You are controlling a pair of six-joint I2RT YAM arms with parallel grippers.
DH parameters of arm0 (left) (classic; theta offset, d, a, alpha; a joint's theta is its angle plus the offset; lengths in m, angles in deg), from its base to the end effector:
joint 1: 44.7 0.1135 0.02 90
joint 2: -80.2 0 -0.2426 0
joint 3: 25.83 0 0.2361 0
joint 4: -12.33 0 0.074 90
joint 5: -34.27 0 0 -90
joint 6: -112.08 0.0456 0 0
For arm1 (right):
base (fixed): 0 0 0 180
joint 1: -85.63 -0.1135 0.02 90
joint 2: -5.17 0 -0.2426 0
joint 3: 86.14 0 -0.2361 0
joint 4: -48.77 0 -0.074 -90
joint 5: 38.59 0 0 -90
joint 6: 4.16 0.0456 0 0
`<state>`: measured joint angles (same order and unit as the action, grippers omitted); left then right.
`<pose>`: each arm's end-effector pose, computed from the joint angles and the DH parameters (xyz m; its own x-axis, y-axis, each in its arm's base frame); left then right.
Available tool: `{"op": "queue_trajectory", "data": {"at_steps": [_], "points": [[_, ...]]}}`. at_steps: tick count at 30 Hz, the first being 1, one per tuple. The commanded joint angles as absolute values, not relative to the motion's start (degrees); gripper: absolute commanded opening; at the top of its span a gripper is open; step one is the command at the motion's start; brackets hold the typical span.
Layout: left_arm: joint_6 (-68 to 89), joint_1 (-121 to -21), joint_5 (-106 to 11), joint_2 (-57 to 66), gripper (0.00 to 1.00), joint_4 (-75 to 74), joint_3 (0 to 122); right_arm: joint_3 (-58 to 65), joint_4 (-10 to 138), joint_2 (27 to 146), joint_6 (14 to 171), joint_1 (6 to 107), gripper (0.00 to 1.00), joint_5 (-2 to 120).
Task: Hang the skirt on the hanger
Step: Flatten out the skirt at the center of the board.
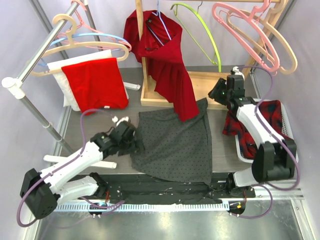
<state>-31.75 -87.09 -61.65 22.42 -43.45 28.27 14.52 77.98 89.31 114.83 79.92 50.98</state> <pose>0.1412 -0.1225 0.2008 -0.8855 -0.2789 -0.3716 -0.1406 0.9232 -0.3578 0.3280 0.0325 0.2682 -0.5320 0.4339 -0.7271 0.1881 0.8979 0.3981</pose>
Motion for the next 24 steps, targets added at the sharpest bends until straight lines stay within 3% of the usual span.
{"op": "queue_trajectory", "data": {"at_steps": [1, 11, 19, 21, 24], "points": [[-25.2, -84.6, -68.2, 17.3, 0.82, -42.8, 37.7, 19.0, 83.5, 81.2, 114.1, 78.3, 0.50, 54.3], [-19.2, -74.1, -61.9, -4.4, 0.78, -29.1, 47.8, 31.6, 88.4, 74.3, 116.1, 69.9, 0.50, 54.6], [-19.2, -71.0, -57.5, -14.8, 0.48, -20.7, 51.8, 40.9, 89.4, 69.1, 119.2, 65.9, 0.49, 54.1], [-19.1, -70.8, -56.4, -15.9, 0.45, -20.3, 52.4, 42.2, 90.7, 67.8, 119.4, 65.9, 0.49, 53.5], [-19.4, -70.6, -53.4, -17.1, 0.28, -20.2, 52.4, 43.6, 91.7, 66.2, 119.8, 65.8, 0.49, 53.1]]}}
